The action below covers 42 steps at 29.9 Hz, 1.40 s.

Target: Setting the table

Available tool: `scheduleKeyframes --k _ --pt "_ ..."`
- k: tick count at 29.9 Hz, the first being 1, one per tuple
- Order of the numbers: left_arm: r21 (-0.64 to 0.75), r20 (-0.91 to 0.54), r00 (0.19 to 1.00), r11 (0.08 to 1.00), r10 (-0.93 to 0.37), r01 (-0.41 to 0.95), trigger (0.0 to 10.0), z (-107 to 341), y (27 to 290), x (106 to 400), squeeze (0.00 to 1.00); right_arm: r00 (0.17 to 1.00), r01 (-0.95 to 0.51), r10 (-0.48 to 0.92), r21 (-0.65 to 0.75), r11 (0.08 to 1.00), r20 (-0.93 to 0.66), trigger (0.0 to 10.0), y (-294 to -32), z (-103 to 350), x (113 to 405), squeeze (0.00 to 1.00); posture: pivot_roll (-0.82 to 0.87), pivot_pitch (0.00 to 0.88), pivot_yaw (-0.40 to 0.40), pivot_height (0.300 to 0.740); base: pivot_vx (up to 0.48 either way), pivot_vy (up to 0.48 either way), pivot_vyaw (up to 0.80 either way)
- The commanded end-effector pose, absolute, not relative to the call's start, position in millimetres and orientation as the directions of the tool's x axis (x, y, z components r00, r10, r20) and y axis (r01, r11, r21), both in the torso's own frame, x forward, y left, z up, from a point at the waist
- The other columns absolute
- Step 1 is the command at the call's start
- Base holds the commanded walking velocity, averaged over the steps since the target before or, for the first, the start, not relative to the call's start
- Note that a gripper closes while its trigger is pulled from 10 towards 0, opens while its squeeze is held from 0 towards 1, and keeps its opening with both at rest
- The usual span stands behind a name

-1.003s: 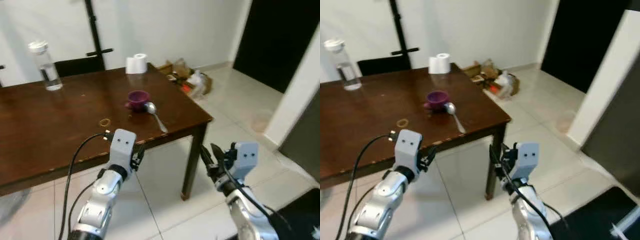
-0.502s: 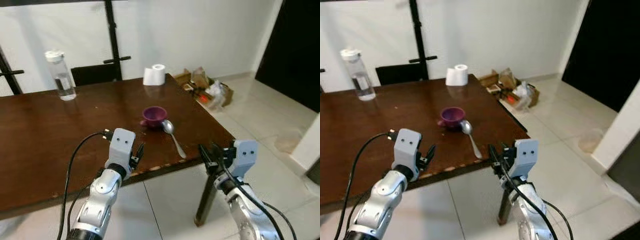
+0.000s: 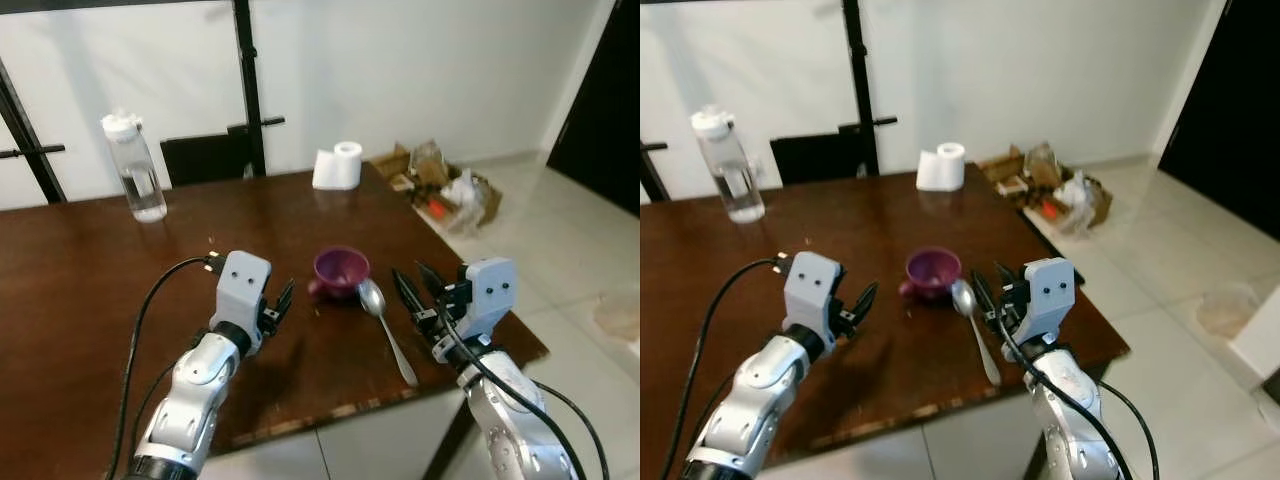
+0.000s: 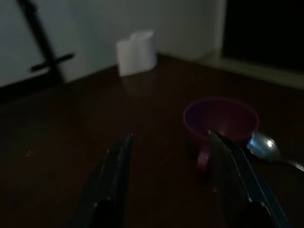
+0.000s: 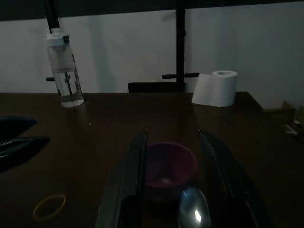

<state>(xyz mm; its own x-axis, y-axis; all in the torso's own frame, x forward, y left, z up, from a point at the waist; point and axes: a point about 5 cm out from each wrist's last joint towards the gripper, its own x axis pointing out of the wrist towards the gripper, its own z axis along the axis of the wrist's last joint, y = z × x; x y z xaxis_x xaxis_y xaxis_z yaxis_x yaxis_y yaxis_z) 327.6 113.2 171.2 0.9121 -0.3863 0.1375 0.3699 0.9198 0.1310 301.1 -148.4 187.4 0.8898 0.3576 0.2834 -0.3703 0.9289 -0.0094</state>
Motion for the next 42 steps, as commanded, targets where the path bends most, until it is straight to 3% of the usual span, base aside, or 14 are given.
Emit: scheduleKeyframes --k 1,5,9,14,16,17,18,20,21,26,27,42 --pt "0.118 0.11 0.895 0.9 -0.432 0.42 10.0 165.9 112.5 324.0 0.0 0.888 -0.384 0.373 -0.014 0.923 0.269 10.0 -145.7 184.8 299.9 0.0 -0.06 0.011 0.099 0.74 0.469 0.0 0.0" --pt "0.078 0.076 0.864 0.867 -0.497 0.492 10.0 164.9 111.5 320.3 0.0 0.889 -0.38 0.37 -0.016 0.925 0.27 10.0 -146.6 185.3 299.6 0.0 -0.05 0.016 0.103 0.74 0.313 0.0 0.0" --pt "0.032 0.045 0.776 0.777 -0.629 0.629 10.0 166.0 114.0 314.8 0.0 0.89 -0.375 0.365 -0.016 0.927 0.273 10.0 -146.9 186.8 300.2 0.0 -0.05 0.022 0.105 0.74 0.0 0.0 0.0" --pt "0.032 -0.001 0.749 0.748 -0.663 0.663 10.0 160.9 116.5 319.6 0.0 0.889 -0.374 0.363 -0.016 0.927 0.279 10.0 -146.9 188.9 300.5 0.0 -0.05 0.025 0.105 0.74 0.0 0.0 0.0" --pt "0.042 -0.02 0.748 0.747 -0.663 0.664 10.0 157.2 115.5 322.1 0.23 0.889 -0.374 0.363 -0.015 0.927 0.28 10.0 -146.8 189.2 300.4 0.0 -0.05 0.026 0.106 0.74 0.0 0.0 0.0" --pt "0.042 -0.02 0.748 0.747 -0.663 0.664 10.0 157.2 115.5 322.1 0.23 0.889 -0.374 0.363 -0.015 0.927 0.28 10.0 -146.8 189.2 300.4 0.0 -0.05 0.026 0.106 0.74 0.0 0.0 0.0" --pt "0.042 -0.026 0.749 0.748 -0.662 0.663 10.0 155.3 114.6 322.7 0.46 0.889 -0.373 0.362 -0.015 0.928 0.28 10.0 -146.8 189.1 300.1 0.0 -0.05 0.026 0.106 0.74 0.0 0.0 0.0" --pt "0.042 -0.026 0.749 0.748 -0.662 0.663 10.0 155.3 114.6 322.7 0.46 0.889 -0.373 0.362 -0.015 0.928 0.28 10.0 -146.8 189.1 300.1 0.0 -0.05 0.026 0.106 0.74 0.0 0.0 0.0" --pt "0.042 -0.047 0.741 0.74 -0.67 0.672 10.0 148.7 109.6 321.9 1.0 0.89 -0.372 0.361 -0.013 0.928 0.278 10.0 -146.8 188.4 298.9 0.0 -0.06 0.03 0.108 0.74 0.0 0.0 0.0" --pt "0.04 -0.071 0.735 0.735 -0.674 0.677 10.0 140.0 101.1 319.9 1.0 0.892 -0.372 0.36 -0.011 0.928 0.274 10.0 -146.7 187.2 297.3 0.0 -0.07 0.033 0.107 0.74 0.0 0.0 0.0" --pt "0.057 -0.084 0.729 0.727 -0.679 0.684 10.0 135.3 97.1 319.6 0.0 0.892 -0.372 0.361 -0.011 0.928 0.272 10.0 -146.5 186.9 297.1 0.0 -0.07 0.036 0.104 0.74 0.0 0.0 0.0" --pt "0.152 -0.144 0.716 0.7 -0.683 0.698 10.0 117.0 63.6 337.4 0.0 0.894 -0.378 0.367 -0.006 0.926 0.258 10.0 -144.2 185.2 294.4 0.0 -0.09 0.064 0.099 0.74 0.0 0.0 0.0"
